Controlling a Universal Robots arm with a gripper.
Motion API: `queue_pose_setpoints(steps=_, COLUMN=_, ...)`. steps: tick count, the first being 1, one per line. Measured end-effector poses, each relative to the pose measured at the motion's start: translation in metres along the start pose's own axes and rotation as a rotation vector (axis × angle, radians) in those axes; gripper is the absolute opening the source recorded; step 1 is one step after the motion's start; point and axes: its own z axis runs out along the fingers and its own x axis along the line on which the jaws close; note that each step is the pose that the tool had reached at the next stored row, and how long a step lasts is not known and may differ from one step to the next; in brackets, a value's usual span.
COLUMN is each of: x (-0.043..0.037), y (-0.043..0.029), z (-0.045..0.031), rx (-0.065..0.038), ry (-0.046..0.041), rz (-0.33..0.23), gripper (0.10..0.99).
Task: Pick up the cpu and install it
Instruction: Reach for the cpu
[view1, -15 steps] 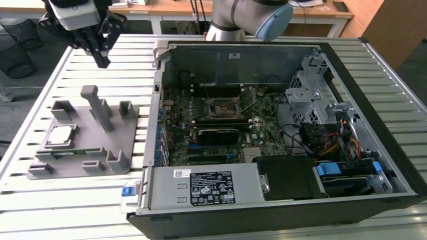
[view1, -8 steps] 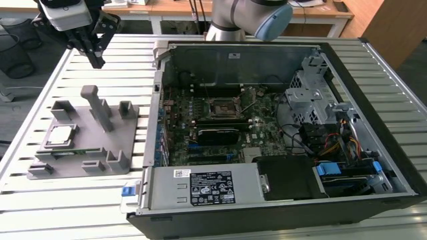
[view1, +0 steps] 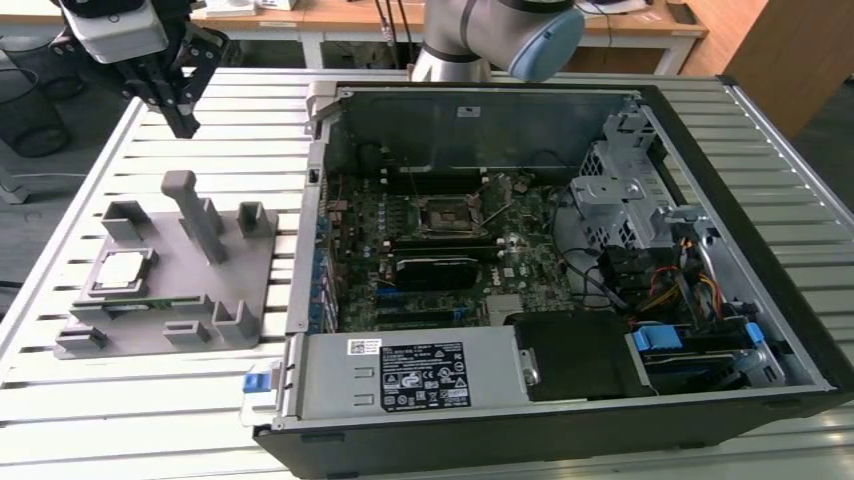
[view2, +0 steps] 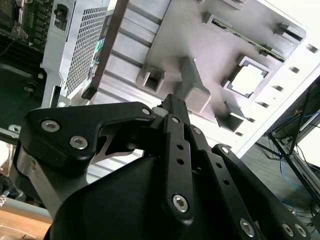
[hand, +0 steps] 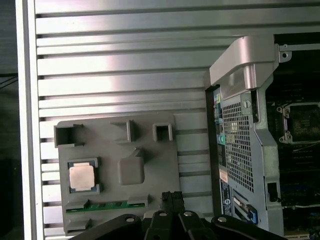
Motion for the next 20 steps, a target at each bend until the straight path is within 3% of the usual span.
queue_pose_setpoints(steps=20, x=0.0235, y=-0.0019, z=0.0030, rx=0.000, ry=0.0024, rz=0.000, gripper=0.106)
